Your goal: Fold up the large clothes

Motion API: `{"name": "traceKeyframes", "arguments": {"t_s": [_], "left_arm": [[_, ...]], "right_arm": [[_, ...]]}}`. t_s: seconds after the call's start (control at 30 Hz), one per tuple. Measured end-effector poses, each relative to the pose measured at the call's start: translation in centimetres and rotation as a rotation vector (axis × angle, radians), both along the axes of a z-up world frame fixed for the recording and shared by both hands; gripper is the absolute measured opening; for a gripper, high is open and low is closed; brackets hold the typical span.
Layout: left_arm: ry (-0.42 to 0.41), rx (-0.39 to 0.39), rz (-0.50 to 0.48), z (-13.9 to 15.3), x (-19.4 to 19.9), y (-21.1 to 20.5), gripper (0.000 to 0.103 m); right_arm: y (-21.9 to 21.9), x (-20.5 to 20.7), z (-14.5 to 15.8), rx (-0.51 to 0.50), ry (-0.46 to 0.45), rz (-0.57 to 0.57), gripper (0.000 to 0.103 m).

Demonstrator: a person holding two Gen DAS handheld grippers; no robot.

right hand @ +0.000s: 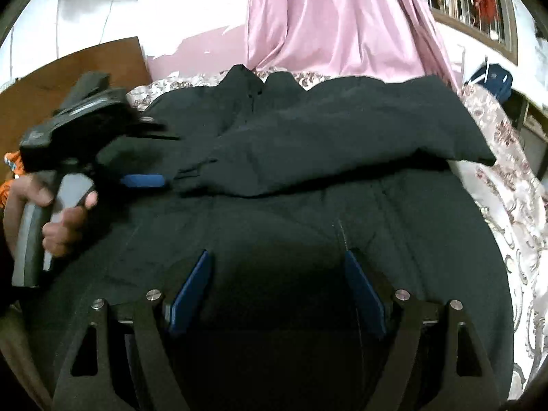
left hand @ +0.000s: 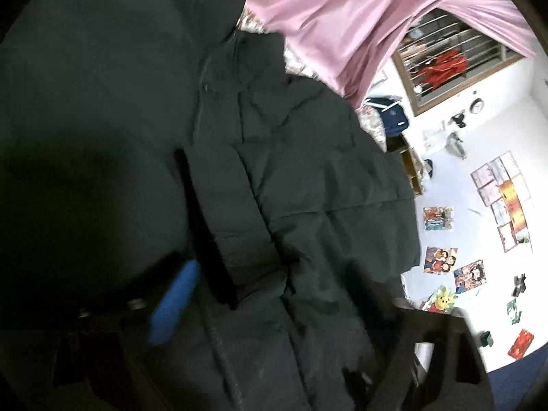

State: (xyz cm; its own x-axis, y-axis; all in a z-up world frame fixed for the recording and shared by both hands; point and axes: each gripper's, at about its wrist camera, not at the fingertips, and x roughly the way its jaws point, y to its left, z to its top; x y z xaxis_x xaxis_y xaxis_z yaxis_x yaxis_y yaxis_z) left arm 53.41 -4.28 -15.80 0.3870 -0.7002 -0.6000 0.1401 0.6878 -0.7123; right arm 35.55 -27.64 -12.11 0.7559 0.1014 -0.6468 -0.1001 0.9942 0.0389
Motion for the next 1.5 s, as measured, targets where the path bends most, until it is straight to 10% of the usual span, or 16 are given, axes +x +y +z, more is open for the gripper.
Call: {"name": "traceKeyframes", "arguments": {"t_s": [0.2, 0.33, 0.73, 0.93, 1.1, 1.5], "left_arm": [[0.036, 0.091, 0.081, -0.9, 0.5, -1.2, 0.017], [-0.043, 0.164, 0.111, 1.0, -0.4, -1.2, 0.006], [-0.429, 0.375, 0.331, 11.8, -5.9, 6.5, 0.005], [-0.424, 0.486, 0.413, 11.7, -6.6, 11.1, 0.005], [-0.29, 0.525, 0.366, 7.5, -5.3, 13.0, 0.005], [-0.312, 0.259, 0.347, 3.7, -6.0, 15.3, 0.012]], "right_arm": [[-0.1, -0.7, -0.1, 0.023, -0.002, 0.009, 0.079], [0.3, 1.4, -0.2, -0.02, 0.006, 0.007, 0.081], [-0.9, 0.3, 6.5, -0.065, -0.178, -0.069, 0.082], [1.1, 5.6, 10.0, -0.093, -0.206, -0.014, 0.084], [5.3, 14.5, 7.8, -0.13, -0.037, 0.103, 0.085], [9.5, 24.6, -2.4, -0.215, 0.215, 0.116, 0.091]]}}
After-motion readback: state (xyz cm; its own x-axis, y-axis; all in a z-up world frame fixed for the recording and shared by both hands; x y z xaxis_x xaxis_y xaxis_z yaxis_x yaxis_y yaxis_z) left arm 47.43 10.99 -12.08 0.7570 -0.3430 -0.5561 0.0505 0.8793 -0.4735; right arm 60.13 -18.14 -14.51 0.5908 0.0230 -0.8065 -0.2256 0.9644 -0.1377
